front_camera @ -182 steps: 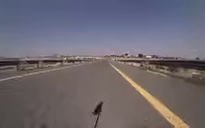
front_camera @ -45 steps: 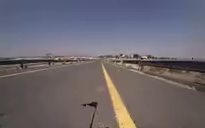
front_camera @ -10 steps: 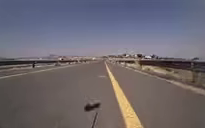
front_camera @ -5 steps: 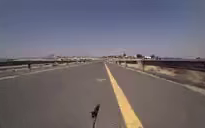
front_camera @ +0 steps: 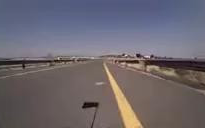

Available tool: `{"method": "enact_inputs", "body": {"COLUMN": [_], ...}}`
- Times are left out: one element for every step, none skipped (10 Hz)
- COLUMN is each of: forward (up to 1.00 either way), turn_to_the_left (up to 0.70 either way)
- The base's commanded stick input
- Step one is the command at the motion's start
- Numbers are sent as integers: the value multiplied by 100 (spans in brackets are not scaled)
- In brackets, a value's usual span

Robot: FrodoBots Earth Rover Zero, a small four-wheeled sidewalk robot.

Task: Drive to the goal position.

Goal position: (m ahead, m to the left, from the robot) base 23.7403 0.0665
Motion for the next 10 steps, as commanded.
{"method": "enact_inputs", "body": {"forward": [100, 100, 100, 100, 100, 100, 100, 100, 100, 100], "turn_to_the_left": [-1, -1, -1, -1, -1, -1, -1, 22, 32, 29]}}
